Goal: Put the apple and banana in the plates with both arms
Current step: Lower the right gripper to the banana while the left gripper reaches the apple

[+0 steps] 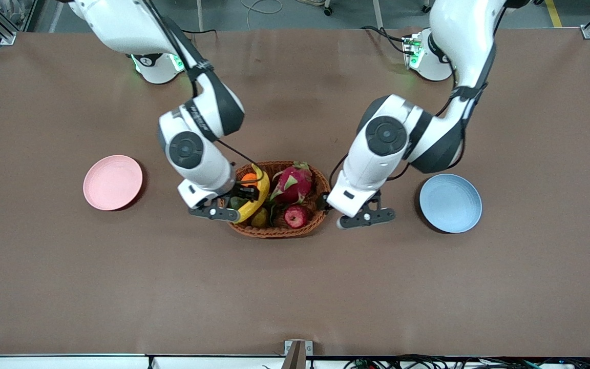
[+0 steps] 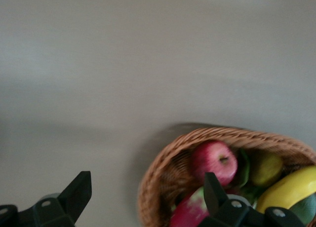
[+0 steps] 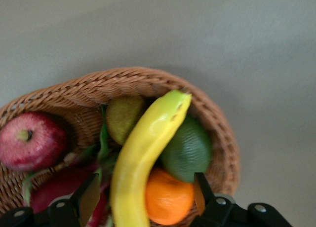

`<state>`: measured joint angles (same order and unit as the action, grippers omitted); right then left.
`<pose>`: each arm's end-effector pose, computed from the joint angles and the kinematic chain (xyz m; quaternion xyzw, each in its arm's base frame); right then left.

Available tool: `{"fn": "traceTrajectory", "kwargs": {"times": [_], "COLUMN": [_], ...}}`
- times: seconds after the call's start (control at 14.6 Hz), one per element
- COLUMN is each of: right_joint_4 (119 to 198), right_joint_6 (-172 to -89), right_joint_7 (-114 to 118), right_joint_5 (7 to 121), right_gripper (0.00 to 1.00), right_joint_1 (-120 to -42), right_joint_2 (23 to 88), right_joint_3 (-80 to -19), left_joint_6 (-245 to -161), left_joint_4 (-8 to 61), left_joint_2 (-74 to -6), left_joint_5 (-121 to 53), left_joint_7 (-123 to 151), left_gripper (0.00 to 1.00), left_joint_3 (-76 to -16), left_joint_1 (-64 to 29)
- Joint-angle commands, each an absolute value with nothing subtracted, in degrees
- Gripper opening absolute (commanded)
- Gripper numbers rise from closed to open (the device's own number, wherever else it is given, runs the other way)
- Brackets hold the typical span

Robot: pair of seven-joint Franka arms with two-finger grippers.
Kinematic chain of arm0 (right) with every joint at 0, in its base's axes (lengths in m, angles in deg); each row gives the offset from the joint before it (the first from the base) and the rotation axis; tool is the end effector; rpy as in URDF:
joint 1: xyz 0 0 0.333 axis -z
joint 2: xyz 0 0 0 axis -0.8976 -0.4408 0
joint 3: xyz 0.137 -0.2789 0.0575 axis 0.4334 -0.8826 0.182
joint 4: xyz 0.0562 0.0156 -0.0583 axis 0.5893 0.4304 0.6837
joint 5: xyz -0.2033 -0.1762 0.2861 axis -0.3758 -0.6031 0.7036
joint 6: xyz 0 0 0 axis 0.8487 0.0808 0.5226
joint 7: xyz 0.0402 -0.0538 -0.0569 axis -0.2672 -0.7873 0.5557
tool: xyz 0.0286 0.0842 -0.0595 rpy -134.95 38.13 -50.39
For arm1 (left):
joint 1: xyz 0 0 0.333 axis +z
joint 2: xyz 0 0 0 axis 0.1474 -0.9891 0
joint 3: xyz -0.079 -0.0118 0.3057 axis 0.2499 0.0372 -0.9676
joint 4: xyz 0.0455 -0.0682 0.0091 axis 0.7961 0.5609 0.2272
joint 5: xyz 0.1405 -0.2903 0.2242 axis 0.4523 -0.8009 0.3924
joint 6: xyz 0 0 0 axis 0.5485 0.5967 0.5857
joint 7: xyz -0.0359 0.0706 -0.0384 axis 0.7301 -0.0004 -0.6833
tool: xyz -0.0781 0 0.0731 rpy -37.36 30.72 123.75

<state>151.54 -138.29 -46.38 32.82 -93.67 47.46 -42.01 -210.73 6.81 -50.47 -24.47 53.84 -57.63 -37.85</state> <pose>0.5868 0.3659 0.3077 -0.9900 0.1305 0.0328 0.0415 0.6084 -0.4169 0.3607 0.9916 0.0991 0.0431 0.0717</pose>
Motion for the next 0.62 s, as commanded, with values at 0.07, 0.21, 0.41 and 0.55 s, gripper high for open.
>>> {"fn": "traceTrajectory", "kwargs": {"times": [0.07, 0.21, 0.41, 0.55], "right_joint_4": [147.3, 147.3, 147.3, 147.3], "right_joint_6": [-137.5, -137.5, -138.0, -138.7], "right_joint_7": [-53.9, -55.0, -55.1, -55.1], "right_joint_5": [33.9, 34.6, 36.1, 36.8], "right_gripper": [0.74, 0.68, 0.66, 0.66], "right_joint_1": [-93.7, -93.8, -94.4, -94.4], "right_joint_2": [43.0, 42.3, 41.3, 41.1], "right_joint_3": [-42.5, -42.5, -42.5, -42.5], "left_joint_6": [-216.3, -217.9, -220.4, -222.5], "left_joint_4": [3.7, 3.7, 3.7, 3.7], "left_joint_2": [-55.8, -57.3, -59.3, -60.9], "left_joint_5": [-24.8, -24.9, -26.7, -26.7], "left_joint_7": [59.1, 60.8, 64.3, 64.9], "left_gripper": [1.0, 1.0, 1.0, 1.0], "left_joint_3": [-58.0, -57.9, -57.9, -57.9], "left_joint_1": [-40.1, -40.6, -42.4, -43.0]}}
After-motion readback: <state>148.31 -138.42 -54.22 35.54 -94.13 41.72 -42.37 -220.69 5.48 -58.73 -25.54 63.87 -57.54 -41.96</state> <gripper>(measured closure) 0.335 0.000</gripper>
